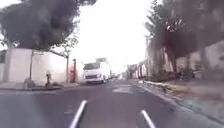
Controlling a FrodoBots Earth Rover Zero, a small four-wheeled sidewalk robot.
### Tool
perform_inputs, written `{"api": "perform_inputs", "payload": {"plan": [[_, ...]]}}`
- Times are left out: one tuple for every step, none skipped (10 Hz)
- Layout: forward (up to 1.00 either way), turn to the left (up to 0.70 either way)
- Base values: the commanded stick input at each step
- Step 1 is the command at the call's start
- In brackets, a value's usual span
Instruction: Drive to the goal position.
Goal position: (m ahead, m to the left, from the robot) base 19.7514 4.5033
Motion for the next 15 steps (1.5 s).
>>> {"api": "perform_inputs", "payload": {"plan": [[1.00, -0.40], [1.00, -0.40], [1.00, -0.40], [1.00, -0.40], [1.00, -0.40], [1.00, -0.40], [1.00, -0.02], [1.00, 0.00], [1.00, 0.00], [1.00, 0.00], [1.00, 0.00], [1.00, 0.00], [1.00, 0.00], [1.00, 0.00], [1.00, 0.00]]}}
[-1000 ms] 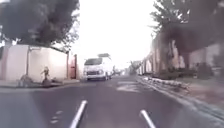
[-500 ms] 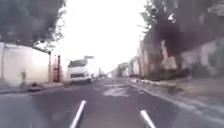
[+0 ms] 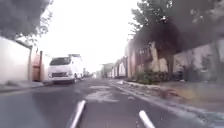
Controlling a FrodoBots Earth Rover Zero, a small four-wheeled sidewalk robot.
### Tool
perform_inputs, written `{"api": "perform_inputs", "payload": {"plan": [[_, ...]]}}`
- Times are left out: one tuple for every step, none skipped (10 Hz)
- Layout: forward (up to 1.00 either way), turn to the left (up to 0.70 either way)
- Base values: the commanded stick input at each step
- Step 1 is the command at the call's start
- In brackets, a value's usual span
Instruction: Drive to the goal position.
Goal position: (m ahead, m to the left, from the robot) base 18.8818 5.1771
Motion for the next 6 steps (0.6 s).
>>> {"api": "perform_inputs", "payload": {"plan": [[1.00, 0.00], [1.00, 0.00], [1.00, 0.00], [1.00, 0.00], [1.00, 0.00], [1.00, 0.00]]}}
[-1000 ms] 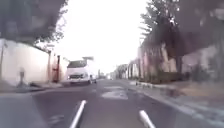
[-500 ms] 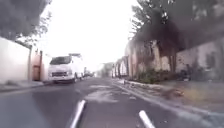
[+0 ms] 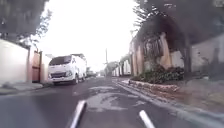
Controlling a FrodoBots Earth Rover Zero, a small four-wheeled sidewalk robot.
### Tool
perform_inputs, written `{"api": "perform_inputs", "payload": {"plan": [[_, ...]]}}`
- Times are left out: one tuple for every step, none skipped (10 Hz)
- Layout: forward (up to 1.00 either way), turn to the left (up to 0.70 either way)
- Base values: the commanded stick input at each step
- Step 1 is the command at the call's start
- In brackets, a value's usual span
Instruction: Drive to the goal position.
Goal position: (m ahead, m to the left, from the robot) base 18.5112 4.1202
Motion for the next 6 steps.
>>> {"api": "perform_inputs", "payload": {"plan": [[1.00, 0.00], [1.00, 0.00], [1.00, 0.00], [1.00, 0.00], [1.00, 0.00], [1.00, 0.00]]}}
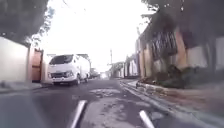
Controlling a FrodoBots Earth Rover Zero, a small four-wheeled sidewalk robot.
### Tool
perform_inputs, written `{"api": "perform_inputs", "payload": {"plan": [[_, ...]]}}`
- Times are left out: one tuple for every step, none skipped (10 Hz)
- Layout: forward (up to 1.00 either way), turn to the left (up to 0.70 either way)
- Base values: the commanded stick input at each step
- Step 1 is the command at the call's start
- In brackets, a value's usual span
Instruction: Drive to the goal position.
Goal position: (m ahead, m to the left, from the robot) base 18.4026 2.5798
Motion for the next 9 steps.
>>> {"api": "perform_inputs", "payload": {"plan": [[1.00, 0.00], [1.00, -0.15], [1.00, -0.35], [1.00, -0.40], [1.00, -0.40], [1.00, -0.40], [1.00, -0.20], [1.00, 0.00], [1.00, 0.00]]}}
